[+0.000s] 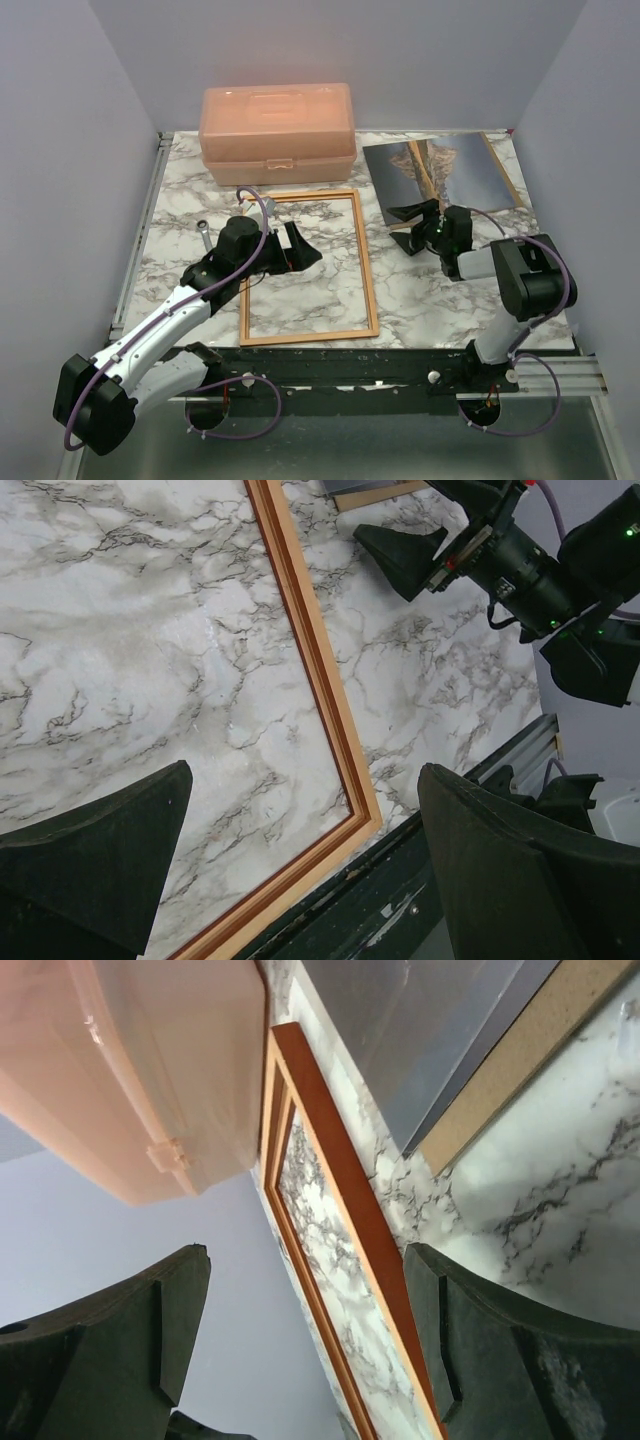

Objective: Put the photo into the frame

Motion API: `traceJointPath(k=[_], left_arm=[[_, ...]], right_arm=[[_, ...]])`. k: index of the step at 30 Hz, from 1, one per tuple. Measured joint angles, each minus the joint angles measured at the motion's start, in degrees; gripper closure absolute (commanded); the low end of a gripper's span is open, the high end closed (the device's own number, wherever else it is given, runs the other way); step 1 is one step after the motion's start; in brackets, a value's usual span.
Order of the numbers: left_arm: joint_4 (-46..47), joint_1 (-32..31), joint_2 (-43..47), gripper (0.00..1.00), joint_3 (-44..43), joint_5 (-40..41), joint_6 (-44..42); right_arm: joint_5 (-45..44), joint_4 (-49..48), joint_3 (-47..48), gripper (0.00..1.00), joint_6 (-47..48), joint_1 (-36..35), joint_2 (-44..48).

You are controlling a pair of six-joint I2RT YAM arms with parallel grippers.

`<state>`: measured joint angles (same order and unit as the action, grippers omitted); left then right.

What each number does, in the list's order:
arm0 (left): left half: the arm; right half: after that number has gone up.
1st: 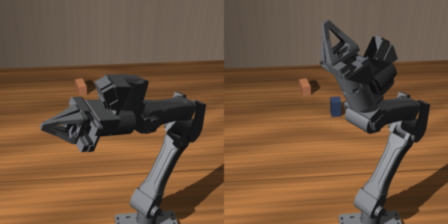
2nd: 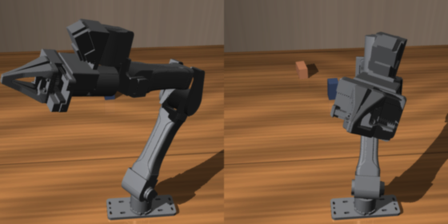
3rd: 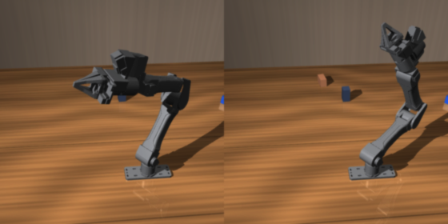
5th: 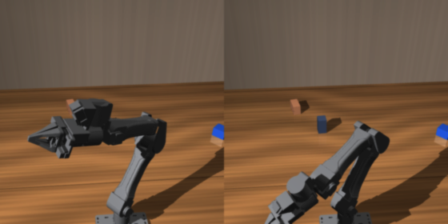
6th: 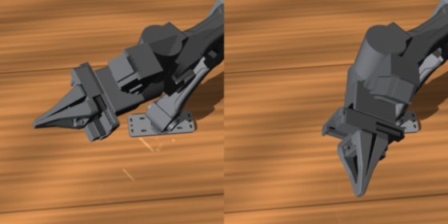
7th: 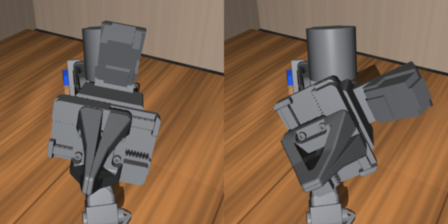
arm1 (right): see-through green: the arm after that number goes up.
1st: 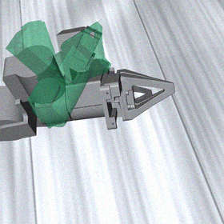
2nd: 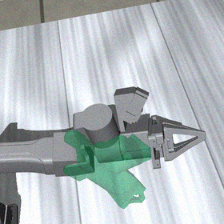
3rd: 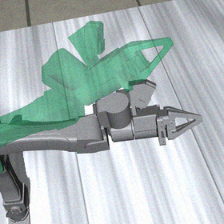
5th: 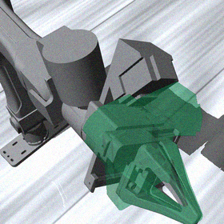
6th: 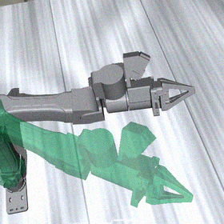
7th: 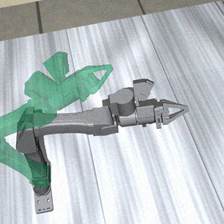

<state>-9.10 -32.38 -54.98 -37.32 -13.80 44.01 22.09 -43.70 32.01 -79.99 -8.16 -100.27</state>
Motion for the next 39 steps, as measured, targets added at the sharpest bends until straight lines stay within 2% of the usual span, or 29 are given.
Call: traceJointPath(k=[6,11,16,21,24,29,34,39], left_arm=[[-0.1,0.0,0.0,0.01,0.2,0.0,-0.1],[-0.2,0.0,-1.9,0.02,0.1,0.0,-0.6],[-0.4,0.0,-10.3,0.02,-4.3,-1.1,-0.7],[-0.5,-0.2,-22.6,0.05,-14.7,-4.0,-0.7],[-0.8,-1.4,-30.5,0.05,-22.5,-5.4,-0.6],[-1.4,-4.7,-37.8,0.05,-30.0,-6.3,0.0],[-1.4,-7.7,-38.6,0.04,-31.4,-6.2,0.4],[-1.5,-8.6,-36.0,0.04,-31.3,-5.8,0.2]], right_arm=[[-3.5,0.9,-2.5,0.14,1.6,0.4,6.4],[-4.9,9.2,0.1,0.13,6.7,3.0,9.3],[-5.1,17.8,4.2,0.13,12.9,6.8,11.8],[-4.6,23.7,4.8,0.13,17.8,12.9,14.2],[-3.8,27.4,5.6,0.12,20.7,17.0,13.9],[-3.3,33.9,11.1,0.07,25.8,21.5,10.0],[-2.9,36.0,14.2,0.06,28.0,22.8,4.0],[1.3,31.6,15.4,0.09,25.4,23.0,-0.7]])
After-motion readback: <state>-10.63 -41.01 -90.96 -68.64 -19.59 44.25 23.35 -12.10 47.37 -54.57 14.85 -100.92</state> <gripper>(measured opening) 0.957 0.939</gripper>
